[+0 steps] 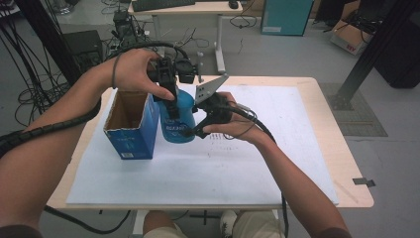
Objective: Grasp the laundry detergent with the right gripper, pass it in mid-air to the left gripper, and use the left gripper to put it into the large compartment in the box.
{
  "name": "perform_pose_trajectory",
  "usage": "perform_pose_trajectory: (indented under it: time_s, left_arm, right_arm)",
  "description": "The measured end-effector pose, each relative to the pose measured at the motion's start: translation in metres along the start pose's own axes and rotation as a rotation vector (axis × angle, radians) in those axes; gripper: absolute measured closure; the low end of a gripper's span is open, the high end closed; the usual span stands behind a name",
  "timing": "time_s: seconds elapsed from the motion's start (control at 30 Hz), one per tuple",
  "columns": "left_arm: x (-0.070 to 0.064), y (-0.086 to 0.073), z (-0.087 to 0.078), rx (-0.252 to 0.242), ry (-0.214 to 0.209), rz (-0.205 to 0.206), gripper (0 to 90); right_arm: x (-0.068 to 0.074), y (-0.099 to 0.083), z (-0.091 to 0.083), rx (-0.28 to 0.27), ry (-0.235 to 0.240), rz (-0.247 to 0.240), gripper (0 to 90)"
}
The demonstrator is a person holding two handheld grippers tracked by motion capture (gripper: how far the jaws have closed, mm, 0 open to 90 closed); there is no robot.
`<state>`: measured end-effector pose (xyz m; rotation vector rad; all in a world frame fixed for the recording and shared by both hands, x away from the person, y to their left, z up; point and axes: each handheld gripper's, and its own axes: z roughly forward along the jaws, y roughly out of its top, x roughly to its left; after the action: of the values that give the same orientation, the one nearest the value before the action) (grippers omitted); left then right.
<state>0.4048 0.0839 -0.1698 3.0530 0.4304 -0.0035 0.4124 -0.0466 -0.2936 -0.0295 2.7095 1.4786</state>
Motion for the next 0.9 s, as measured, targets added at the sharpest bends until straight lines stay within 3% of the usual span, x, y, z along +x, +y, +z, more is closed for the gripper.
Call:
perform_pose_trajectory:
  time_s: [0.07,0.23,0.33,0.53,0.57,0.63,0.67,0.8,0.9]
  left_arm:
    - [0.002,-0.001,-0.002,0.002,0.004,-0.016,37.2]
    - [0.005,-0.002,-0.007,0.002,0.018,-0.054,37.2]
    - [0.008,-0.003,-0.015,0.026,0.021,-0.087,37.1]
    - [0.013,-0.004,-0.028,0.016,0.044,-0.174,37.1]
    - [0.014,-0.004,-0.031,0.019,0.042,-0.181,37.1]
    - [0.02,-0.006,-0.04,0.065,0.054,-0.155,37.1]
    - [0.02,-0.007,-0.043,0.046,0.057,-0.199,37.1]
    - [0.025,-0.012,-0.058,0.051,0.064,-0.274,37.1]
    - [0.028,-0.018,-0.072,0.051,0.085,-0.34,37.1]
  right_arm:
    - [0.0,-0.003,-0.002,0.008,-0.006,0.021,12.3]
    - [0.0,-0.014,-0.013,0.024,-0.024,0.135,3.2]
    - [-0.001,-0.019,-0.021,0.041,-0.038,0.153,3.3]
    - [-0.001,-0.026,-0.042,0.074,-0.091,0.176,3.0]
    - [-0.002,-0.027,-0.045,0.08,-0.107,0.175,3.0]
    - [-0.003,-0.031,-0.053,0.085,-0.126,0.17,3.1]
    - [-0.003,-0.032,-0.055,0.09,-0.133,0.174,3.2]
    - [-0.005,-0.041,-0.071,0.114,-0.183,0.181,3.3]
    - [-0.002,-0.045,-0.082,0.141,-0.197,0.254,3.4]
